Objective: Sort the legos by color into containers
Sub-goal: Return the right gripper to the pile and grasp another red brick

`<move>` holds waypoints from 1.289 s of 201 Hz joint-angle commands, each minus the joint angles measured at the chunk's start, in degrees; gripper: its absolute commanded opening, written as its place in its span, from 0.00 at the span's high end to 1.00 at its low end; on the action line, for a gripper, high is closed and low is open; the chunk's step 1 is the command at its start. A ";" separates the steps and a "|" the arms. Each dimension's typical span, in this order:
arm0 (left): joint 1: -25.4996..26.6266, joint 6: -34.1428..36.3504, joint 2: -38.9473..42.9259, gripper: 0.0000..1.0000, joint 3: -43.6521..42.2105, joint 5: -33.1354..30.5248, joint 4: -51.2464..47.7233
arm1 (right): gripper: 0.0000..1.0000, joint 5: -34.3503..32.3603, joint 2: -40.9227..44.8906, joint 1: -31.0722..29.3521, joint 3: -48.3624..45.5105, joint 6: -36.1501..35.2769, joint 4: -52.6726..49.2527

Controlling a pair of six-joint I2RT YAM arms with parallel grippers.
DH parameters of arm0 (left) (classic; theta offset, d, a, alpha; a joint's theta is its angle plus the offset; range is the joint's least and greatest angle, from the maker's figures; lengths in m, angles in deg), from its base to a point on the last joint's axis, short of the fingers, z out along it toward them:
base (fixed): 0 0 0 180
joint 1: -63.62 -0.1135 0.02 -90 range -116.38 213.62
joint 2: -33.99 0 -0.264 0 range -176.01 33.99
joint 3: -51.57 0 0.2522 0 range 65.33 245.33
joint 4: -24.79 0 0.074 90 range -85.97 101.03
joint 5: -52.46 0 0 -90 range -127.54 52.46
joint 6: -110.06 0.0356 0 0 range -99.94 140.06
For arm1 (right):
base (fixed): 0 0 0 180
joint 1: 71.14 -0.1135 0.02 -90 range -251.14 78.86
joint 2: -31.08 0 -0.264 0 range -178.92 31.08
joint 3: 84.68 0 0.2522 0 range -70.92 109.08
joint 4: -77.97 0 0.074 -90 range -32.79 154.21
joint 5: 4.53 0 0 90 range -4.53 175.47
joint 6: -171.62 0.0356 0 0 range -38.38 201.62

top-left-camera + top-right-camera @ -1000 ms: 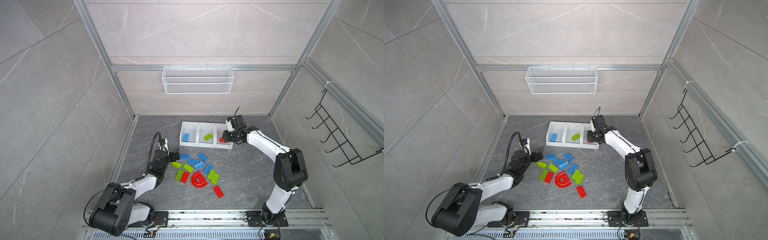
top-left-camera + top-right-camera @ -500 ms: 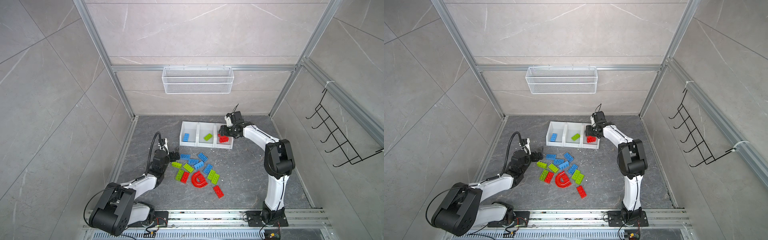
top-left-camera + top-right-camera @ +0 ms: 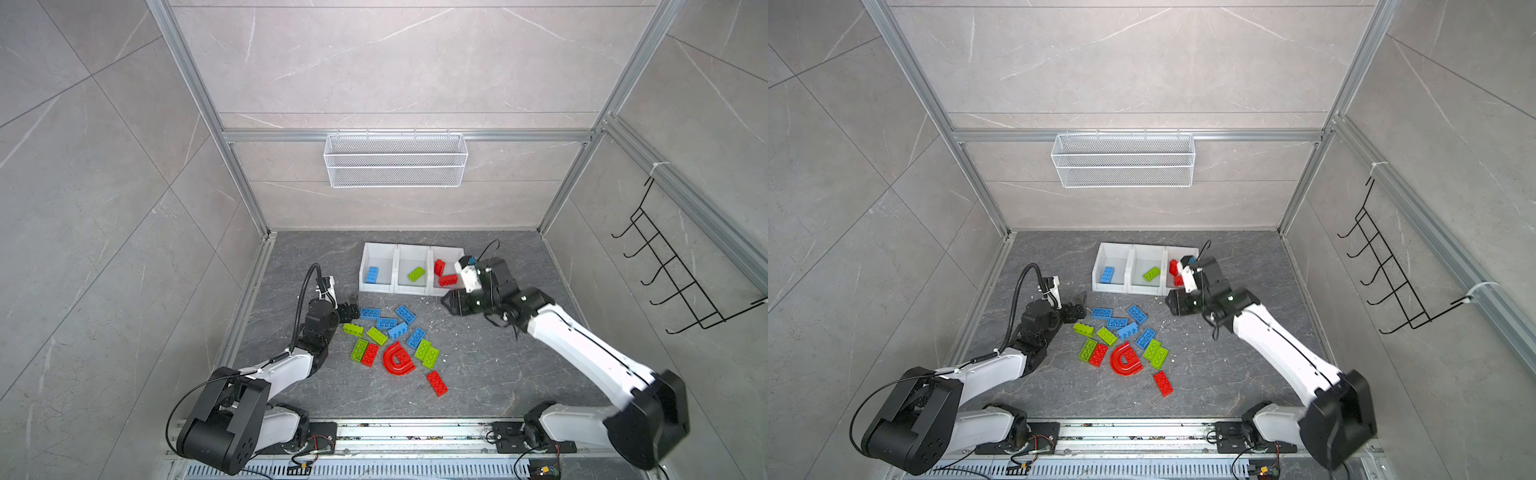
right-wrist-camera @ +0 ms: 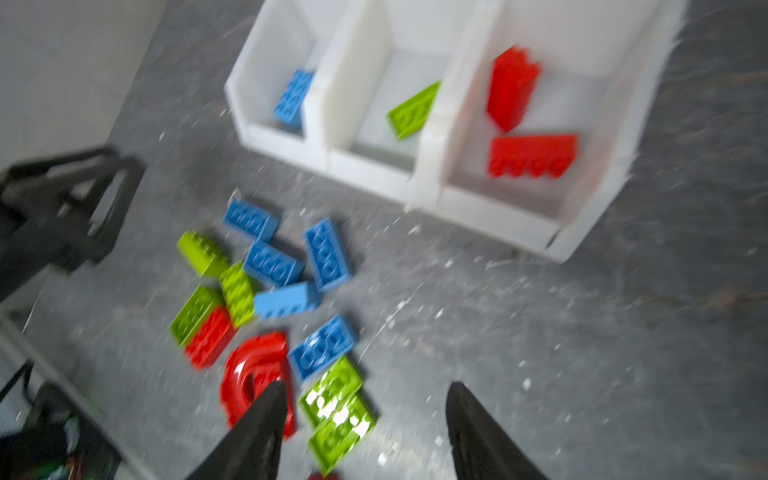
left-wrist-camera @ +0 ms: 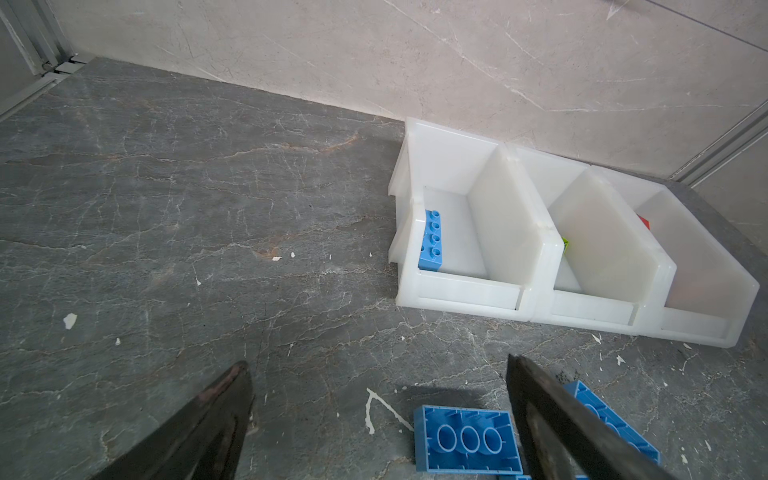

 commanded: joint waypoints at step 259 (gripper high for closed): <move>0.21 1.12 0.73 0.03 1.31 -0.43 1.42 | 0.45 -13.14 -14.91 -32.01 -12.58 11.46 -1.25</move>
